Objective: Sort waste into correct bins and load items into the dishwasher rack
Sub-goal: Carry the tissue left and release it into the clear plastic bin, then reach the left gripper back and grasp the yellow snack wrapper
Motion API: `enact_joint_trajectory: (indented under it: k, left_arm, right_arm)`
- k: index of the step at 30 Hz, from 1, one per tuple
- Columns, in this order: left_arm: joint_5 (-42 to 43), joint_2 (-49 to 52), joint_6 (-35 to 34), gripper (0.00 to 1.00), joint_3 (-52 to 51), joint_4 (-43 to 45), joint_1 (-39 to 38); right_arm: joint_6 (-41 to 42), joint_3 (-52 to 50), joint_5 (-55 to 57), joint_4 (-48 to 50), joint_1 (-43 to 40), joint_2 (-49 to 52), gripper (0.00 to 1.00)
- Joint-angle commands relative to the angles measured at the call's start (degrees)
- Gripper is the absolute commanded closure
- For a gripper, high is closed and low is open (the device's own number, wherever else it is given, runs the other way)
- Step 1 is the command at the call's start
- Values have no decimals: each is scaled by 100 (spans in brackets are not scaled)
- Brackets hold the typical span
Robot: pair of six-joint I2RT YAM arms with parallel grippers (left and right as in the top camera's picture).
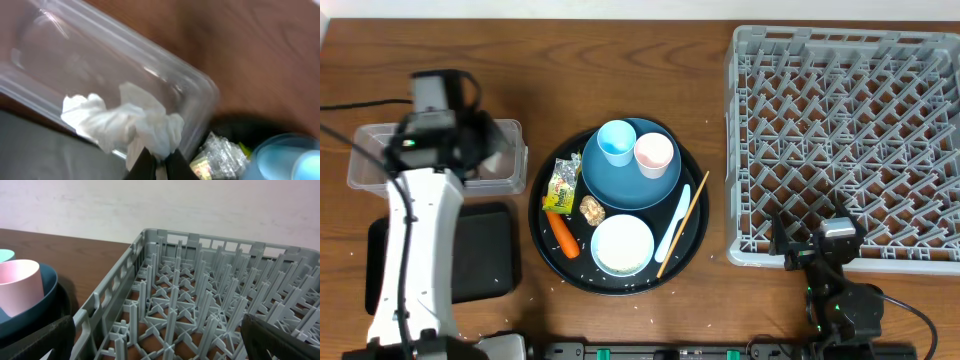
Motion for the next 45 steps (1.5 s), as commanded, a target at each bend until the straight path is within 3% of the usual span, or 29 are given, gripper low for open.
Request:
enact_joint_trajectory:
  k: [1, 7, 16, 22, 23, 24, 30, 36, 41, 45]
  left_arm:
    - [-109, 188, 177, 94, 74, 232, 505]
    - [-107, 737, 175, 93, 70, 590, 1340]
    - [-103, 1799, 177, 91, 70, 1152, 1770]
    - [-107, 1985, 179, 83, 70, 1399, 1766]
    - [-107, 1985, 179, 72, 70, 1436, 1766]
    - [-107, 1982, 179, 68, 70, 1469, 1766]
    - [-105, 1952, 179, 61, 90, 1537, 1764]
    - [-70, 1320, 173, 61, 105, 1412, 1635]
    - [437, 173, 133, 61, 105, 1318, 1241]
    - [911, -761, 136, 61, 103, 507, 625]
  right_arm:
    - [-50, -9, -37, -22, -35, -31, 1]
    - [-50, -9, -37, -22, -35, -31, 1]
    - [-50, -9, -37, -22, -35, -31, 1]
    - [-50, -9, -37, -22, -35, -31, 1]
    - [-50, -9, -37, -22, -35, -31, 1]
    - [-50, -9, -39, -22, -35, -31, 1]
    - [-50, -9, -37, -22, -35, -31, 1]
    - [-50, -9, -37, -22, -35, -31, 1]
    - [-50, -9, -37, -22, -35, -31, 1]
    - [-50, -9, -37, -22, -35, -31, 1]
